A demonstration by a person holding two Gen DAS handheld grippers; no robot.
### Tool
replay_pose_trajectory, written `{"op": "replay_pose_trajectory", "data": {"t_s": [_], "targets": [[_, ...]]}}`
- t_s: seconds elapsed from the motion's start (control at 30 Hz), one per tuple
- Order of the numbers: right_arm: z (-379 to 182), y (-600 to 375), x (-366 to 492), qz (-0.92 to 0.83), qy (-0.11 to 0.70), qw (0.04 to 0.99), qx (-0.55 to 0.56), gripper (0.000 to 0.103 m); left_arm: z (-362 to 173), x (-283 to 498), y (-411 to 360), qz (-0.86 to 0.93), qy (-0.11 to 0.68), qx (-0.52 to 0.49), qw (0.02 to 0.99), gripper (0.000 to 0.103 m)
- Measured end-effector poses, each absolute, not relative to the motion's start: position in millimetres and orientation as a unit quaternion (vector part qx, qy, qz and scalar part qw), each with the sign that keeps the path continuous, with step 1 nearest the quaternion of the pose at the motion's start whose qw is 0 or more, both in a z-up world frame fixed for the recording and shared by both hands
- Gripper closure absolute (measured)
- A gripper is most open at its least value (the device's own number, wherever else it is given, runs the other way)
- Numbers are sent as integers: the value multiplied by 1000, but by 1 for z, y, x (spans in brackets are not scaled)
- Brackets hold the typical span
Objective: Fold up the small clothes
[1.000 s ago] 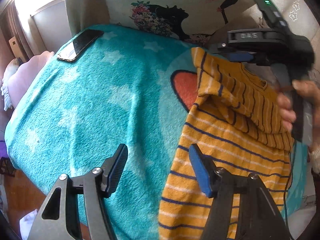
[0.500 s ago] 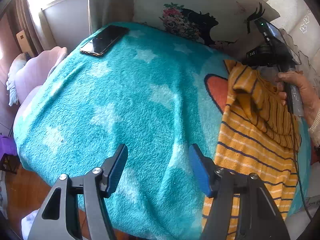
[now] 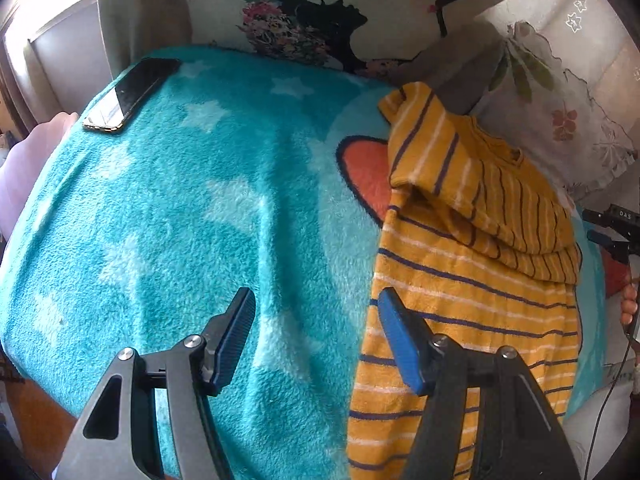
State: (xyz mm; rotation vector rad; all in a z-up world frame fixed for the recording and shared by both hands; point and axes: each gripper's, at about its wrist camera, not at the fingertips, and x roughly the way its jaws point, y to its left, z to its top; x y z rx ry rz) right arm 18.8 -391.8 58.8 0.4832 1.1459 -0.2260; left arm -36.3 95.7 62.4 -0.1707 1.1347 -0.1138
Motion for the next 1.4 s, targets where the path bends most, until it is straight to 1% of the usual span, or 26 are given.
{"op": "replay_pose_trajectory", "data": {"t_s": [0.13,0.27,0.3,0.33,0.37,0.47,0.6,0.63,0.67,0.73,0.77,0.8,0.83,0.87,0.97,1.03,1.13,1.17,1.2,1.4], "targets": [[43,-386,10,-97,539,808,217,44,58,-42,76,-65,546,-70,832,40],[28,-385,23,-90,538,809,218,44,61,-51,62,-65,546,-57,833,40],[25,-382,27,-81,544,807,217,46,63,-52,61,-63,545,-56,834,40],[23,-377,30,-71,551,804,213,70,65,-55,61,-58,543,-55,836,40],[22,-373,32,-65,559,801,203,97,67,-57,62,-53,541,-56,837,40],[35,-369,27,-68,550,815,168,98,70,-63,72,-34,537,-63,840,40],[41,-401,22,-155,549,809,140,98,67,-64,85,-14,542,-78,837,40],[40,-407,22,-168,551,806,137,97,65,-64,87,-13,544,-84,834,40],[38,-413,21,-170,554,802,146,93,63,-64,88,-14,548,-90,832,40],[41,-417,11,-152,548,804,176,91,57,-64,87,-22,555,-93,826,40],[44,-414,1,-139,543,808,180,80,53,-64,85,-27,559,-92,824,40],[46,-410,-8,-130,543,810,181,72,49,-65,82,-33,564,-91,820,40],[46,-406,-18,-121,544,810,183,59,43,-65,78,-41,570,-90,815,40],[44,-400,-27,-113,547,808,188,56,37,-66,75,-53,578,-91,809,40],[30,-390,-69,-89,569,788,217,56,21,-68,67,-86,595,-96,793,40],[15,-384,-100,-75,584,770,247,56,18,-73,61,-101,592,-91,794,40],[9,-373,-138,-61,574,768,278,56,17,-80,52,-128,593,-84,791,43],[7,-371,-146,-51,575,763,290,54,17,-84,50,-137,593,-82,789,47],[4,-365,-160,-28,579,750,319,54,17,-89,47,-146,594,-81,787,48],[-7,-332,-217,40,586,711,386,53,13,-127,37,-195,596,-87,774,48]]}}
